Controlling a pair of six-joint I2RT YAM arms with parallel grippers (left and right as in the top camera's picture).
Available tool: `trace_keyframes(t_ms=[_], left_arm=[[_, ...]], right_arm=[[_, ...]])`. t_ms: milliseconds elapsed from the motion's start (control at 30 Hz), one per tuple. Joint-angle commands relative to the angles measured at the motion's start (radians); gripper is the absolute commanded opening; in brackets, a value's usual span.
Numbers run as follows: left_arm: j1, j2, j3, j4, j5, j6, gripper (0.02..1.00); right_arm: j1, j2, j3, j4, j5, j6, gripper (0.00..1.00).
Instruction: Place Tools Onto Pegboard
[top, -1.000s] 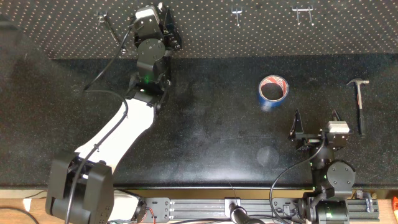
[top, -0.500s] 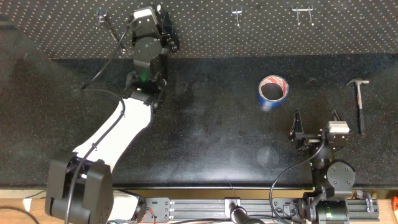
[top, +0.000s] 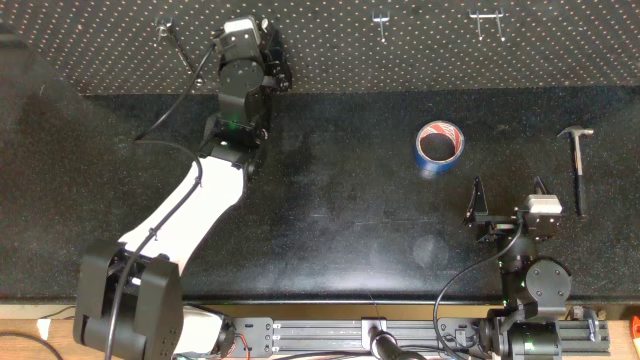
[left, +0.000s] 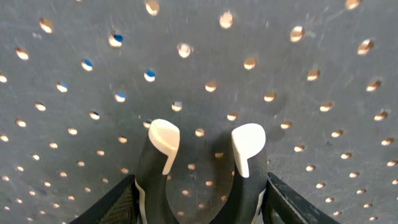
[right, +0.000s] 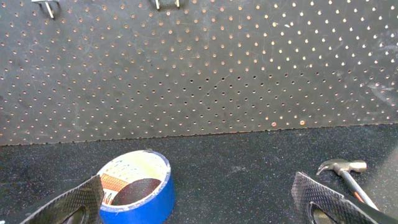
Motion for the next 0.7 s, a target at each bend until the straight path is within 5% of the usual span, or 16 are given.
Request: trace_keyframes(t_ms=[33,233,300,567,700], left_arm=[[0.002,0.012,0.018,0.007,0.011,0.013,0.143],[0.002,0.012,0.018,0.008,0.011,0.013,0.840],[0.002,0.012,0.018,0.008,0.011,0.013,0.976],[0.003,-0.009,0.018,-0.005,0.011,0.013,0.989],[0.033,-0.208,0.011,-0.324,0.011,0.012,0.989]], right_arm=[[0.008,-0.007,-0.005,-0.002,0.008,0.014,0.991],[0.008,-0.007,-0.005,-0.002,0.008,0.014,0.991],[0.008,-0.007,-0.005,-0.002,0.008,0.014,0.993],[0.008,-0.007,-0.005,-0.002,0.008,0.014,0.991],[0.008,-0.007,-0.005,-0.002,0.008,0.014,0.993]])
